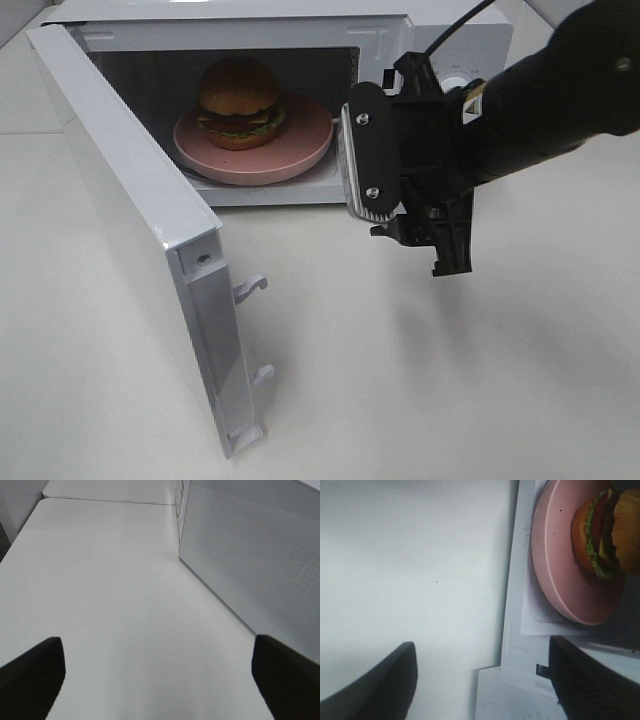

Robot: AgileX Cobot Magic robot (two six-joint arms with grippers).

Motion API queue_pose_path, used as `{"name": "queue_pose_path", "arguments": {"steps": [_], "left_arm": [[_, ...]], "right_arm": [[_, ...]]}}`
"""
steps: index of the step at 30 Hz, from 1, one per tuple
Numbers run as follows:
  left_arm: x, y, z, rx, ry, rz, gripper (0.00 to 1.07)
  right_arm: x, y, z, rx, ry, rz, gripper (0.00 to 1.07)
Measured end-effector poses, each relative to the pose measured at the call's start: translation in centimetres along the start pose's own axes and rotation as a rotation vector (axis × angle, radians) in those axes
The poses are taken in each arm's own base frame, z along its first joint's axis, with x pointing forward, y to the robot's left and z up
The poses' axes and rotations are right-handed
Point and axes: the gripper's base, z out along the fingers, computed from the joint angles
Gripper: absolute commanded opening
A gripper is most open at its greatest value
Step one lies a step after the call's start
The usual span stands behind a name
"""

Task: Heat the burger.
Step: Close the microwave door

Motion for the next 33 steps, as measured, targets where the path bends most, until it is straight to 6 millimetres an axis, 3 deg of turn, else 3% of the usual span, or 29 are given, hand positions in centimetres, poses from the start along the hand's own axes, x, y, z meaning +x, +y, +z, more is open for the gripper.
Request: {"name": "queue_pose_path", "arguments": {"steps": [10, 11, 20, 33], "left_arm": [[0.0, 0.0, 0.0, 0.000, 0.000, 0.000, 0.93], [0.0, 0.0, 0.0, 0.000, 0.000, 0.000, 0.93], [0.0, 0.0, 0.0, 0.000, 0.000, 0.000, 0.93], [0.0, 0.0, 0.0, 0.000, 0.000, 0.000, 0.93]], "right_arm": [[0.5, 1.8, -6.0, 0.070, -0.038, 0.284, 0.71], [0.6, 2.2, -7.2, 0.078, -0.049, 0.403, 0.72], [1.4, 3.9, -11.8, 0.004, 0.027, 0.866, 0.81], [3.6, 7.2, -16.4, -0.094, 0.340, 1.075, 0.77]]}}
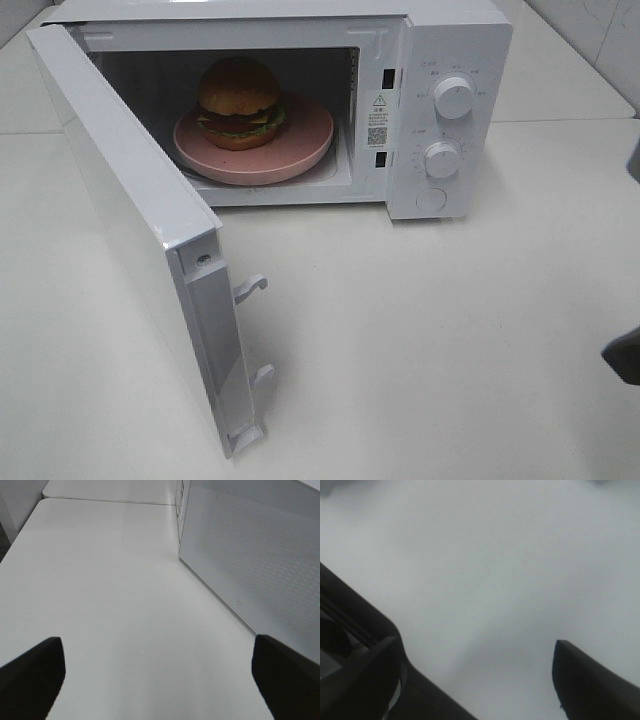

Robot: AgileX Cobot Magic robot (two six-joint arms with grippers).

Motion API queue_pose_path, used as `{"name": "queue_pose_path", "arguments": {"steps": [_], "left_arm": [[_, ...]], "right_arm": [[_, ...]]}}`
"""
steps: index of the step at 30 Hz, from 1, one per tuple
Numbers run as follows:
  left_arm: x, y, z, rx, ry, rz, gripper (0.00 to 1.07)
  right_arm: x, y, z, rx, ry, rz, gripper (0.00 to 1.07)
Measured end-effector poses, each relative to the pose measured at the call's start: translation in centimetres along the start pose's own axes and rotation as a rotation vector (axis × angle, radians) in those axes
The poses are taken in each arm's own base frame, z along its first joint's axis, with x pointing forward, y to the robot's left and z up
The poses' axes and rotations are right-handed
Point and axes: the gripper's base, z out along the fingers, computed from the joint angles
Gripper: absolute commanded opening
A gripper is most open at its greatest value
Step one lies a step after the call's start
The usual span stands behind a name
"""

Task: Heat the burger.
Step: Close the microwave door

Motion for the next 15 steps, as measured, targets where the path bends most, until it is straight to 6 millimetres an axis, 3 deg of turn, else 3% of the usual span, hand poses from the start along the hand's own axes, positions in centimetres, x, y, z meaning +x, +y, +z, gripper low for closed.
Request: {"name": "queue_pose_path", "arguments": {"steps": [8, 15], "left_arm": [[0.0, 0.0, 0.0, 0.000, 0.000, 0.000, 0.93], [0.0, 0.0, 0.0, 0.000, 0.000, 0.000, 0.93]], "right_arm": [[3.5, -0.3, -4.0, 0.036, -0.091, 0.138, 0.76], [6.4, -0.6, -5.3, 0.100, -0.178, 0.203, 0.76]]}}
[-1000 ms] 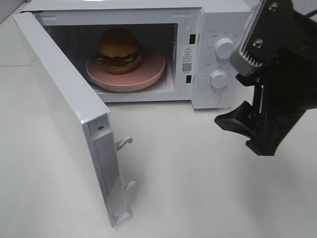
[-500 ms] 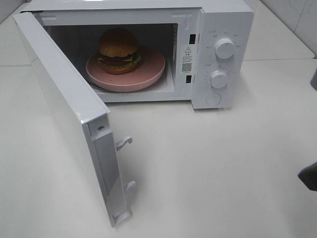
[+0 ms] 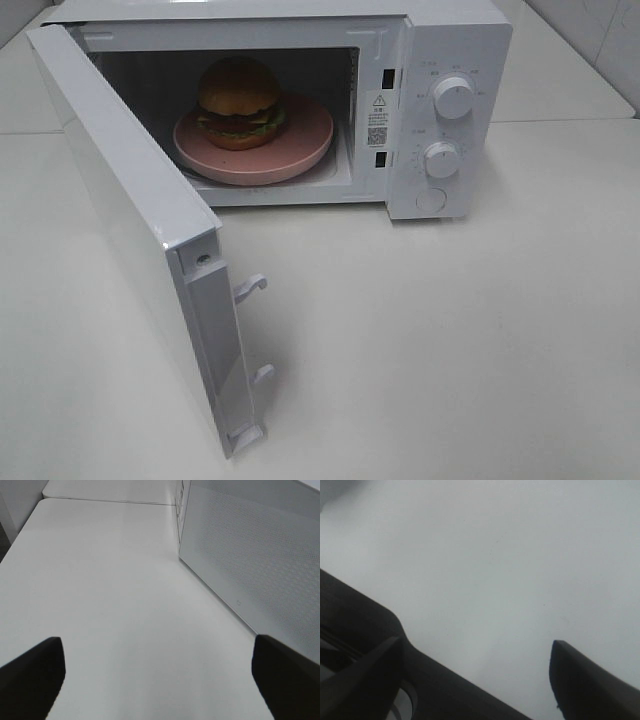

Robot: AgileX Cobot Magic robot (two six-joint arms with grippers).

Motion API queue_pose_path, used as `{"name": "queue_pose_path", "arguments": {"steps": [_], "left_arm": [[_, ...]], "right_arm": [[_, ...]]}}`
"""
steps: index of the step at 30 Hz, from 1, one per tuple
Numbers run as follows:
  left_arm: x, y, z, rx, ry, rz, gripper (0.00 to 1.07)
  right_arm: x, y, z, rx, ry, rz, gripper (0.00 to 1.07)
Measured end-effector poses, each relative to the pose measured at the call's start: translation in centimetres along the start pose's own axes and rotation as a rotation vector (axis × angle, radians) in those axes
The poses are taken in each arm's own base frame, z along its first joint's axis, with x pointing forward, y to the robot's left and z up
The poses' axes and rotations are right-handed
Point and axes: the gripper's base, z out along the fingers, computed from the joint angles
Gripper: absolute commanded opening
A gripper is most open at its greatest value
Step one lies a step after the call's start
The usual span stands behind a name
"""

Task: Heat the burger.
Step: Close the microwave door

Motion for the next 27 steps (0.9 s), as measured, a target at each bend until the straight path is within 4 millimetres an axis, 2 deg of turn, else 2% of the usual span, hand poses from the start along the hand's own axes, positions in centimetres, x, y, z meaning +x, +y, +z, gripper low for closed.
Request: {"name": "queue_pose_path", "arguments": {"steps": [7, 10, 12, 18, 23, 27], "left_arm": [[0.0, 0.0, 0.0, 0.000, 0.000, 0.000, 0.93], [0.0, 0.0, 0.0, 0.000, 0.000, 0.000, 0.93], [0.0, 0.0, 0.0, 0.000, 0.000, 0.000, 0.93], [0.0, 0.0, 0.0, 0.000, 0.000, 0.000, 0.93], [0.0, 0.0, 0.0, 0.000, 0.000, 0.000, 0.93], [0.0, 0.0, 0.0, 0.000, 0.000, 0.000, 0.93]], "right_arm": [[3.4, -1.2, -0.1, 0.176, -0.047, 0.174, 0.76], [3.6, -1.2, -0.3, 0.187, -0.070, 0.189, 0.76], [4.5, -1.1, -1.6, 0.231, -0.170, 0.250, 0.76], [5.8, -0.6, -3.2, 0.284, -0.326, 0.303, 0.76], [6.7, 0.1, -3.5, 0.290, -0.424, 0.342, 0.75], [6.7, 0.2, -3.3, 0.289, -0.429, 0.346, 0.73]]}}
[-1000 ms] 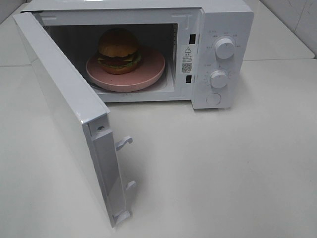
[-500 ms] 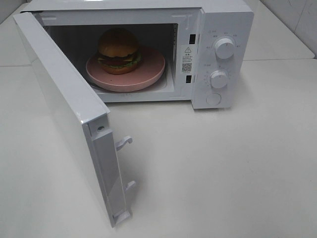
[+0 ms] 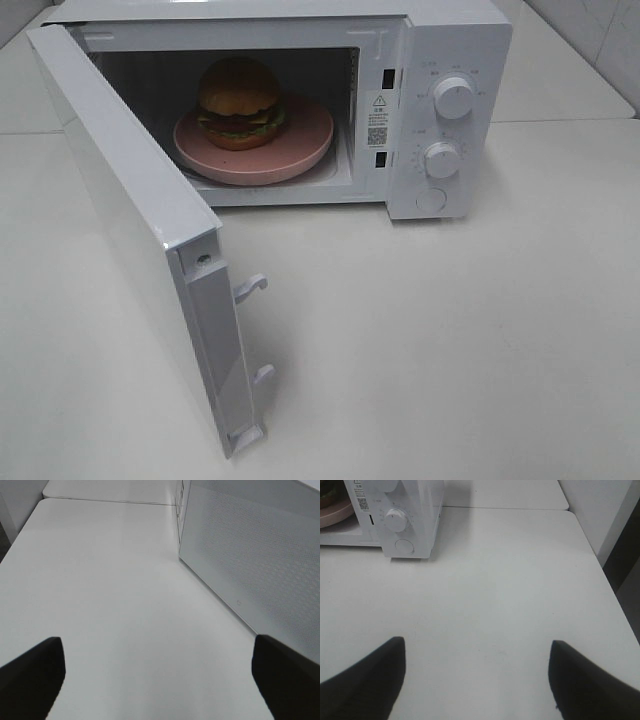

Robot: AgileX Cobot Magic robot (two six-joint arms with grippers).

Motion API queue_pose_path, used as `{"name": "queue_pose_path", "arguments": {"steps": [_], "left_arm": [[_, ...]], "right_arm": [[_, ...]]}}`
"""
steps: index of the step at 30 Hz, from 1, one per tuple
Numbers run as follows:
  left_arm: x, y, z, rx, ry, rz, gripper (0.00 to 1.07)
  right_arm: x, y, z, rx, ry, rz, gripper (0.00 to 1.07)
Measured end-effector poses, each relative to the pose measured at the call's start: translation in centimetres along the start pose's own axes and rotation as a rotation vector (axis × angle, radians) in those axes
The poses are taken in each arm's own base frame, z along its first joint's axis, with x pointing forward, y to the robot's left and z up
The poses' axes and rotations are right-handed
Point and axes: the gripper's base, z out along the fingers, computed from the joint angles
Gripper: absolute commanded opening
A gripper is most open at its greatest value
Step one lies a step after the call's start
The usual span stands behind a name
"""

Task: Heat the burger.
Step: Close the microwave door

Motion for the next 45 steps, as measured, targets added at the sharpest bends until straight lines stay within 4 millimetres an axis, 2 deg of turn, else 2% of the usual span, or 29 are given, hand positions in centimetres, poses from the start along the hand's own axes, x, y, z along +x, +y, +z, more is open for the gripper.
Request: {"name": "queue_pose_path", "arguments": {"steps": [42, 45], "left_arm": [[0.00, 0.00, 0.00, 0.000, 0.000, -0.005, 0.93], [0.00, 0.00, 0.00, 0.000, 0.000, -0.022, 0.90]], "right_arm": [[-0.07, 0.05, 0.02, 0.000, -0.009, -0.001, 0.71], [-0.07, 0.05, 0.02, 0.000, -0.009, -0.001, 0.71]]}}
